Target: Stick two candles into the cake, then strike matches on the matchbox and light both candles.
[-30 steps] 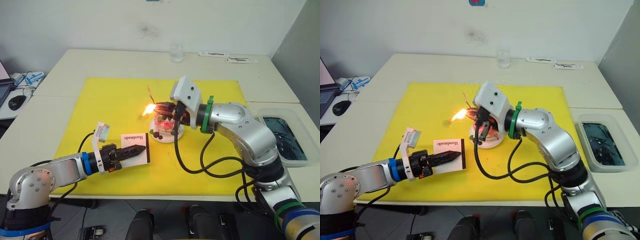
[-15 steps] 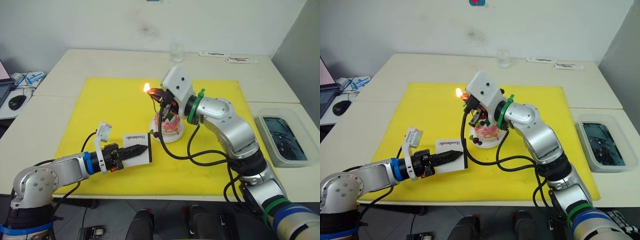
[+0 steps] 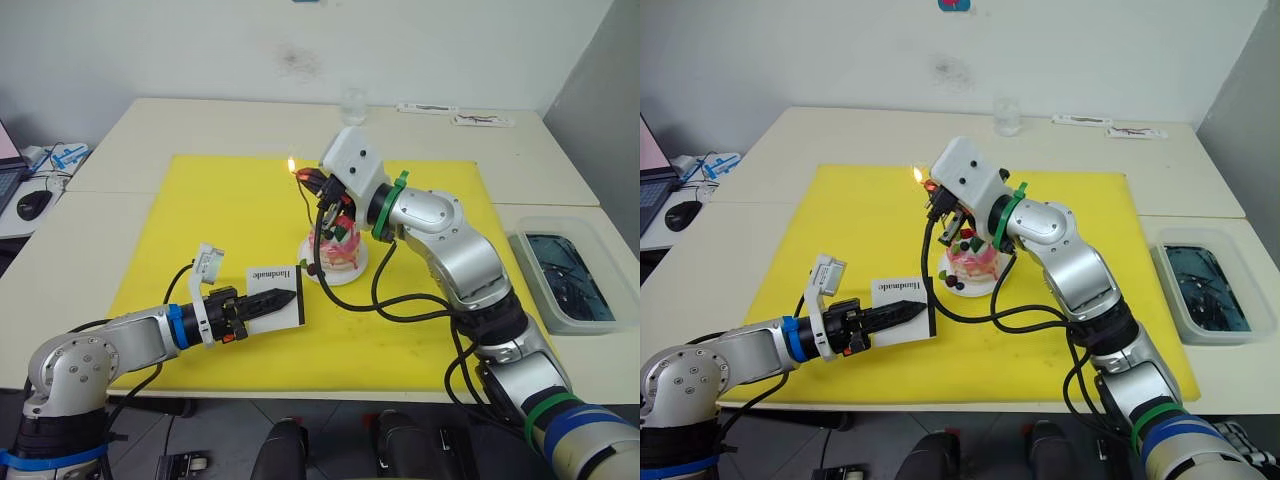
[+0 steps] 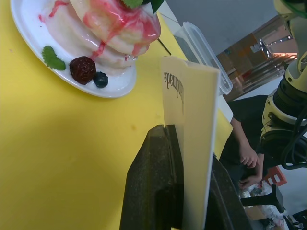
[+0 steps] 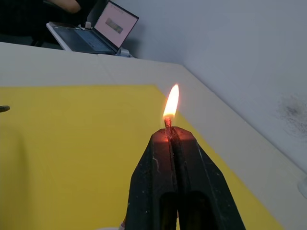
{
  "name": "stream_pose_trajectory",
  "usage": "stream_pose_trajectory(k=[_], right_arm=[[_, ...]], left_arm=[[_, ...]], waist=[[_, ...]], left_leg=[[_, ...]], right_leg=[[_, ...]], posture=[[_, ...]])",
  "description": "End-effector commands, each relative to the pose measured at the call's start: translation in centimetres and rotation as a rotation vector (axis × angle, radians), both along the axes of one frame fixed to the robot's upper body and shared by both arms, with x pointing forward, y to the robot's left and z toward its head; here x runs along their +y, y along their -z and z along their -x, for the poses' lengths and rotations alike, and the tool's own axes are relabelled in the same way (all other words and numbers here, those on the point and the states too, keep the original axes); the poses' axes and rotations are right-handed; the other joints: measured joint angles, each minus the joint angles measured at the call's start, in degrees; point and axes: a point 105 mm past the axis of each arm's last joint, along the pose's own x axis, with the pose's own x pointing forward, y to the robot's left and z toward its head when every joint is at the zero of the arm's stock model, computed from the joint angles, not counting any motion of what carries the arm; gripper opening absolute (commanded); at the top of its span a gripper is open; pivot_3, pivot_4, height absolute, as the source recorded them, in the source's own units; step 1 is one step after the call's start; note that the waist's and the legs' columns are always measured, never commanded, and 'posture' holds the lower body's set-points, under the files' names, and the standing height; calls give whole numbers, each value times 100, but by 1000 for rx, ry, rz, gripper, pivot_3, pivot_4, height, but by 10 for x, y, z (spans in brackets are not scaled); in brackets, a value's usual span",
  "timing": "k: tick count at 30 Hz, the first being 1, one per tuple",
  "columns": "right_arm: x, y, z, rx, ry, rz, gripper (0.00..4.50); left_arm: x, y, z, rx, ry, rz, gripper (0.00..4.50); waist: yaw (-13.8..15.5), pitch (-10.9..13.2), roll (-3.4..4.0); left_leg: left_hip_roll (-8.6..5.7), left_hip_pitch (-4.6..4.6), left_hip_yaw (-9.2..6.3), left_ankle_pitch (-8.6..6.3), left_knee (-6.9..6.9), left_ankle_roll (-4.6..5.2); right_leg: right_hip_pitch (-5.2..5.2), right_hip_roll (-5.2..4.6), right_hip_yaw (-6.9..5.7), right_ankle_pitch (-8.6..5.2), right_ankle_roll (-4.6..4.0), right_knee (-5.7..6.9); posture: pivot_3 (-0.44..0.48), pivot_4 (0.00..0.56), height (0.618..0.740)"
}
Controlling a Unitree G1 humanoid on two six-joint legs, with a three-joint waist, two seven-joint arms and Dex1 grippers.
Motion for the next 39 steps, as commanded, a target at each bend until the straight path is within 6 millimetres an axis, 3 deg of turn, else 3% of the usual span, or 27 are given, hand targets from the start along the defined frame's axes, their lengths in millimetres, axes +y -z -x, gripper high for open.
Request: stream_pose_trajectory(k=[1,39], right_arm=[[3,-16,5,-65,-23,-15,25],[0,-4,6,-16,-29,6,25]], left_arm=[[-3,-6,1,-35,18,14,0],[-6,-5,0,-38,21,27,0]], waist=[[0,0,0],[-1,0,0]], left_leg=[[0,0,0,0,0,0],[0,0,0,0,0,0]], right_leg=[[0,0,0,0,0,0],[0,0,0,0,0,0]], posture=[[0,150,740],[0,150,740]])
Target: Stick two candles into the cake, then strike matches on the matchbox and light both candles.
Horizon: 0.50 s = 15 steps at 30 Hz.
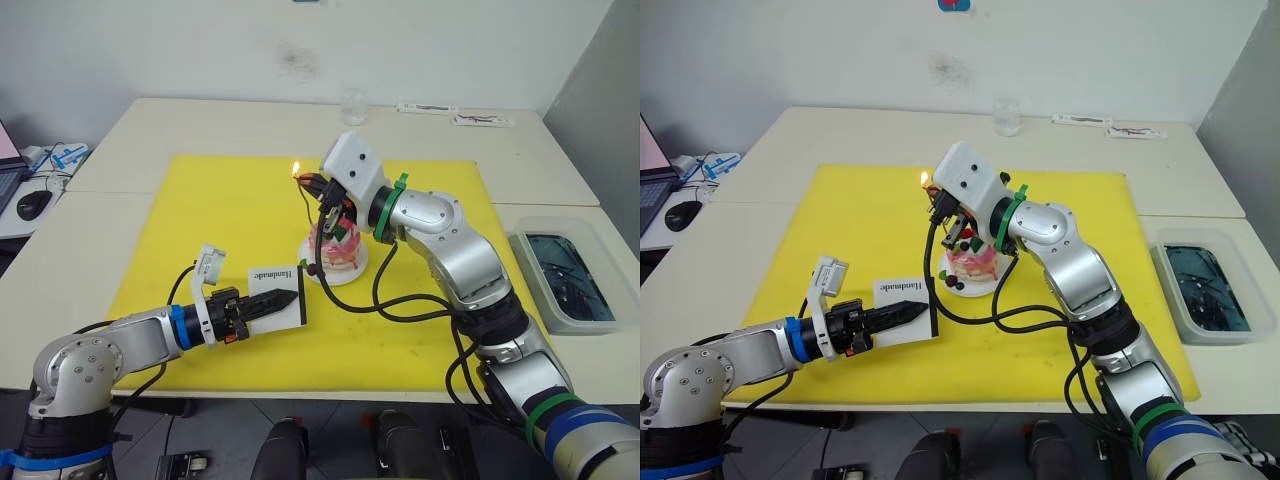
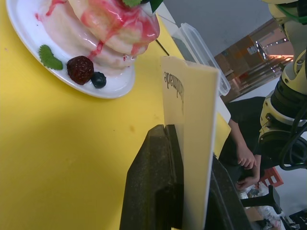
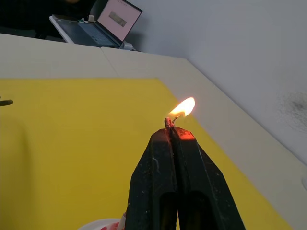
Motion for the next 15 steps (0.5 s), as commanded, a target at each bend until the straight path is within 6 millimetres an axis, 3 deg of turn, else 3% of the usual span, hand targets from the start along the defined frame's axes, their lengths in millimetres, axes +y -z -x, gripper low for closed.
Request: stream_pose_trajectory(k=[1,15], right_arm=[[1,-8,6,-29,-19,-16,25],[2,-7,8,-25,-26,-17,25]], left_arm=[[-4,-7,1,-39,19,13,0],[-5,-9,0,-42,21,16,0]], waist=[[0,0,0],[-1,0,0]], left_leg=[[0,0,0,0,0,0],[0,0,0,0,0,0]], right_leg=[[0,0,0,0,0,0],[0,0,0,0,0,0]], posture=[[0,150,740],[0,150,740]])
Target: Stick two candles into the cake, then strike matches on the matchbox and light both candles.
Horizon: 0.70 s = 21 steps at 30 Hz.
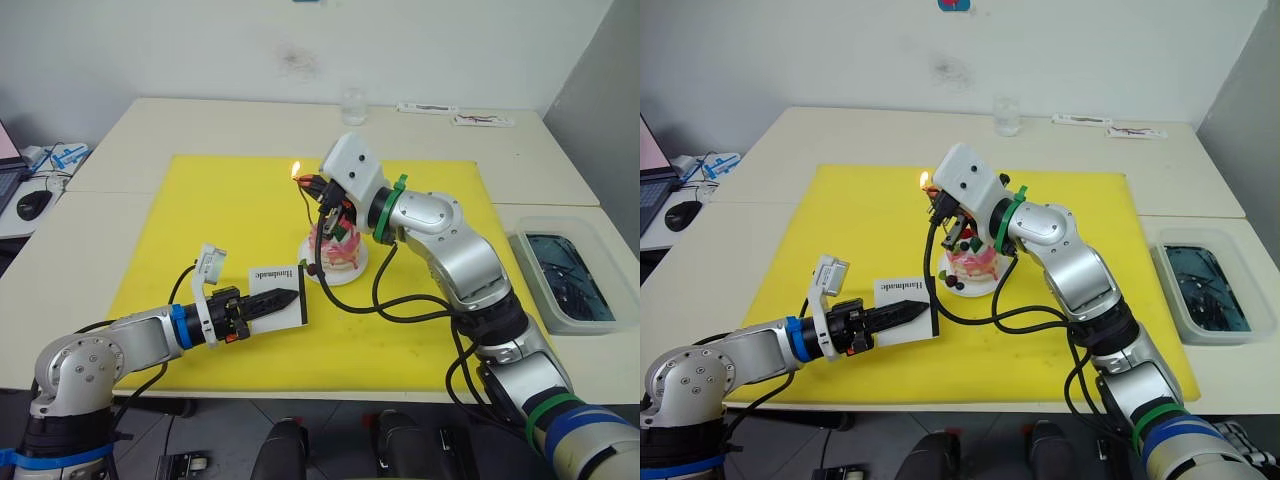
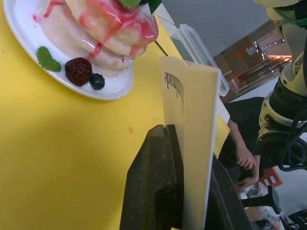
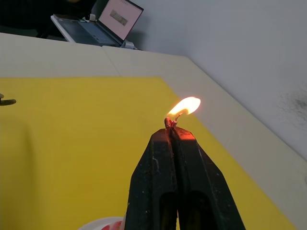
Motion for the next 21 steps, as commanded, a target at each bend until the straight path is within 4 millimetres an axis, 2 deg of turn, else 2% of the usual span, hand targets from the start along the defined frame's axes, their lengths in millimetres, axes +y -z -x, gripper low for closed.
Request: stream_pose_trajectory(k=[1,6,12,17,21], right_arm=[[1,-10,10,-36,-36,-23,25],[-9,-12,28,-15,-105,-37,25],[-45,-13,58,18,-156,-26,25],[-102,-7,68,68,12,4,25],[-169,-2,65,95,302,43,25]], left_arm=[[-5,-9,0,-41,18,17,0],[-7,-11,-1,-41,21,34,0],[-13,-12,5,-18,84,45,0],[-22,-8,15,6,158,33,0],[-29,-5,16,10,196,35,0]], waist=[[0,0,0],[6,0,0],[20,0,0],[29,0,0],[43,0,-1]], left_leg=[[0,0,0,0,0,0],[0,-2,-1,0,-1,0],[-1,-4,-2,0,-1,0],[-1,-4,-3,0,-1,1],[-3,-5,3,0,1,1]], right_leg=[[0,0,0,0,0,0],[0,0,1,0,0,-3],[1,-1,0,-1,3,-5],[3,-1,0,-19,29,-5],[3,-1,4,-23,23,-10]], posture=[[0,150,740],[0,150,740],[0,150,740],[0,150,740],[0,150,740]])
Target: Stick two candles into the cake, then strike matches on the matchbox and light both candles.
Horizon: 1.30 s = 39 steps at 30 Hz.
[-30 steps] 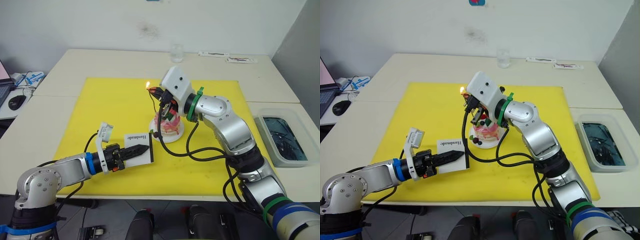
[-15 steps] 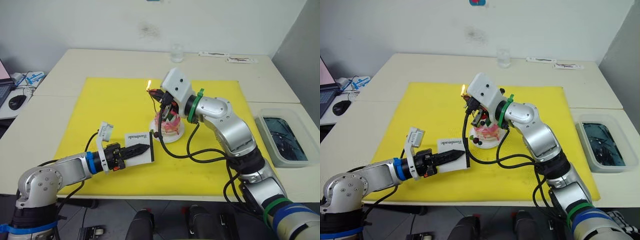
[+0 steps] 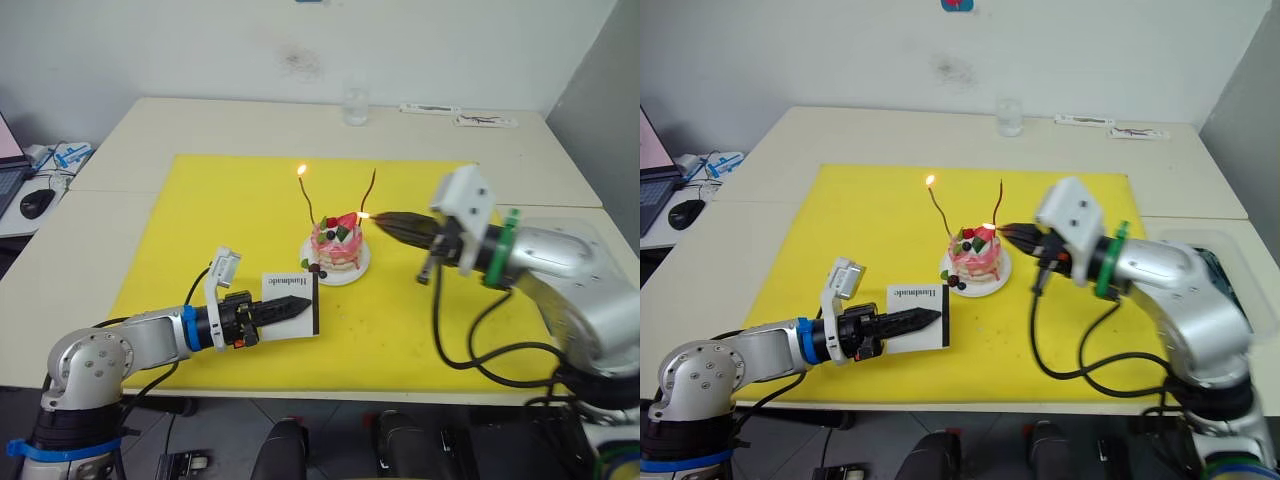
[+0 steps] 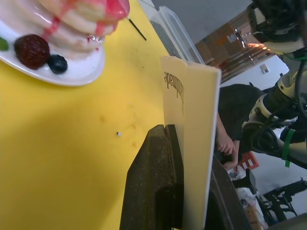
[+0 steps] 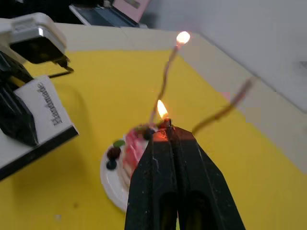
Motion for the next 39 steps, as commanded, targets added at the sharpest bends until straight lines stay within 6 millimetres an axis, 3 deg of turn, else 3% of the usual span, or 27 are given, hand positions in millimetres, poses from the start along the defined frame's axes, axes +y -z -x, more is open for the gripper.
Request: stream_pose_trajectory(k=[1,8,16,20,27,31,34,37,39], right_arm=[[-58,-10,3,-53,244,42,25],[-169,18,-1,-13,702,173,25],[-229,42,1,41,943,219,25],[-240,45,-3,34,992,242,878],[-240,33,-5,-47,1002,225,3249],[-219,12,-8,-144,910,214,4477],[-180,4,-9,-145,725,159,4477],[-141,12,-8,-82,534,100,4477],[-127,20,-10,-49,479,74,4477]], left_arm=[[-12,-7,7,-32,76,16,0],[-29,-7,6,-40,138,44,0],[-39,-12,5,-60,152,74,0],[-41,-12,5,-60,150,80,0],[-40,-11,4,-63,132,83,0],[-37,-10,2,-63,119,80,0],[-35,-10,1,-60,113,77,0],[-32,-9,-1,-56,106,68,0],[-32,-9,-2,-56,105,64,0]], waist=[[10,0,0],[-11,0,-1],[-21,-1,1],[-22,-1,2],[-20,-2,3],[-21,-2,3],[-29,-3,4],[-25,-2,3],[-18,-3,3]], left_leg=[[0,0,0,0,0,0],[-1,4,25,0,8,1],[-2,10,47,1,18,3],[-2,9,50,1,17,3],[-2,9,49,1,17,3],[-2,10,49,1,17,3],[-2,11,49,1,17,3],[-1,12,43,1,17,3],[0,14,42,1,17,3]], right_leg=[[2,0,-1,-4,-7,-2],[2,0,24,-4,-6,-5],[4,1,48,5,7,-3],[3,1,50,5,8,-4],[4,1,50,6,9,-4],[3,2,51,8,12,-3],[3,2,51,11,17,-1],[7,3,47,12,19,-2],[12,3,46,11,18,-4]], posture=[[0,150,740],[0,150,740],[0,150,740],[0,150,740],[0,150,740],[0,150,740],[0,150,740],[0,150,740],[0,150,740]])
